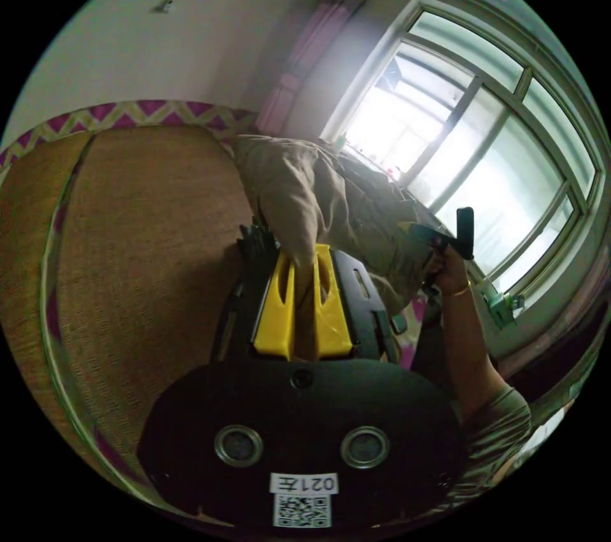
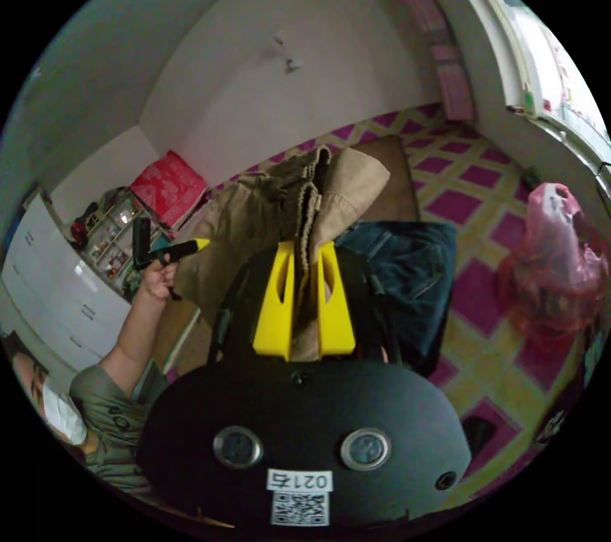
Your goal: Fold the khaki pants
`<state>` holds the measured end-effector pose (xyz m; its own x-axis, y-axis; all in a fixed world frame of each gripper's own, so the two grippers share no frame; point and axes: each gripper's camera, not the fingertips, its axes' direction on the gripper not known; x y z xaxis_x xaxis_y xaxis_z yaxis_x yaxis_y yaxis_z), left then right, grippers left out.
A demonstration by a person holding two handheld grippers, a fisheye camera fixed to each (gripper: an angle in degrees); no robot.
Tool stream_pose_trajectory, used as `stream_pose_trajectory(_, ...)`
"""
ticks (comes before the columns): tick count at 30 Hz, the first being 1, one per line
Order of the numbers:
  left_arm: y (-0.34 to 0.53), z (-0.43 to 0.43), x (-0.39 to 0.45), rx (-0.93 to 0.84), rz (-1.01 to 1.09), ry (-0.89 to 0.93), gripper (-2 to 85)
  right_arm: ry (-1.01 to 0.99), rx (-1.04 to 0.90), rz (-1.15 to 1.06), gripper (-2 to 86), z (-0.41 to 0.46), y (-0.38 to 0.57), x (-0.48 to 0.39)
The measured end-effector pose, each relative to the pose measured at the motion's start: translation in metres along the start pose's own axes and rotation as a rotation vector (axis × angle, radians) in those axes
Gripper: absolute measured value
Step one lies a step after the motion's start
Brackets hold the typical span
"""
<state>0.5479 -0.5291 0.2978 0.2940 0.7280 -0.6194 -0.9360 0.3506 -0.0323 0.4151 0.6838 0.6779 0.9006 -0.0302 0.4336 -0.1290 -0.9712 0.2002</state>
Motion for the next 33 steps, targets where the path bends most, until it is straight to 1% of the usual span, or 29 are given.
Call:
stream_pose_trajectory(2,-0.016,0.025,0.007,-0.025,0.004,-0.011,2.7,0.051,0.002,0.019,5.8,-0.012,-0.006,0.024)
stream_pose_trajectory(5,-0.005,0.035,0.006,-0.070,0.026,-0.054,2.8,0.082,-0.037,0.000,5.8,0.001,0.011,0.033)
stream_pose_trajectory(9,0.045,0.006,-0.020,-0.092,0.014,-0.102,2.8,0.013,-0.103,-0.056,5.8,0.054,0.058,0.018)
stream_pose_trajectory(12,0.107,-0.038,-0.060,-0.111,-0.045,-0.189,2.8,-0.116,-0.167,-0.109,5.7,0.133,0.101,-0.022)
stream_pose_trajectory(14,0.153,-0.080,-0.100,-0.123,-0.142,-0.263,3.0,-0.197,-0.248,-0.146,5.8,0.218,0.125,-0.069)
stream_pose_trajectory(15,0.163,-0.091,-0.110,-0.124,-0.168,-0.285,3.0,-0.209,-0.272,-0.162,5.8,0.241,0.129,-0.085)
stream_pose_trajectory(17,0.195,-0.139,-0.146,-0.124,-0.256,-0.390,3.2,-0.258,-0.374,-0.226,5.8,0.338,0.140,-0.154)
stream_pose_trajectory(18,0.201,-0.153,-0.153,-0.121,-0.275,-0.424,3.2,-0.267,-0.398,-0.245,5.8,0.362,0.141,-0.174)
stream_pose_trajectory(20,0.220,-0.209,-0.181,-0.083,-0.339,-0.558,3.5,-0.324,-0.470,-0.292,5.9,0.450,0.139,-0.257)
stream_pose_trajectory(21,0.222,-0.223,-0.187,-0.076,-0.349,-0.592,3.6,-0.337,-0.481,-0.301,5.9,0.469,0.137,-0.279)
stream_pose_trajectory(23,0.229,-0.275,-0.206,-0.002,-0.380,-0.708,4.7,-0.379,-0.478,-0.343,6.5,0.527,0.123,-0.370)
stream_pose_trajectory(25,0.239,-0.305,-0.224,0.077,-0.423,-0.785,6.8,-0.370,-0.421,-0.331,7.7,0.556,0.113,-0.423)
stream_pose_trajectory(26,0.254,-0.321,-0.243,0.112,-0.543,-0.823,8.9,-0.337,-0.390,-0.312,8.7,0.570,0.110,-0.444)
stream_pose_trajectory(28,0.284,-0.336,-0.270,0.096,-0.694,-0.793,10.4,-0.281,-0.408,-0.279,10.2,0.587,0.120,-0.454)
stream_pose_trajectory(29,0.306,-0.344,-0.277,0.111,-0.749,-0.808,10.0,-0.299,-0.452,-0.281,10.4,0.595,0.133,-0.452)
stream_pose_trajectory(31,0.333,-0.349,-0.273,0.146,-0.752,-0.844,8.8,-0.312,-0.485,-0.313,10.2,0.590,0.160,-0.440)
stream_pose_trajectory(33,0.351,-0.341,-0.262,0.136,-0.697,-0.866,7.9,-0.275,-0.504,-0.357,9.8,0.573,0.191,-0.416)
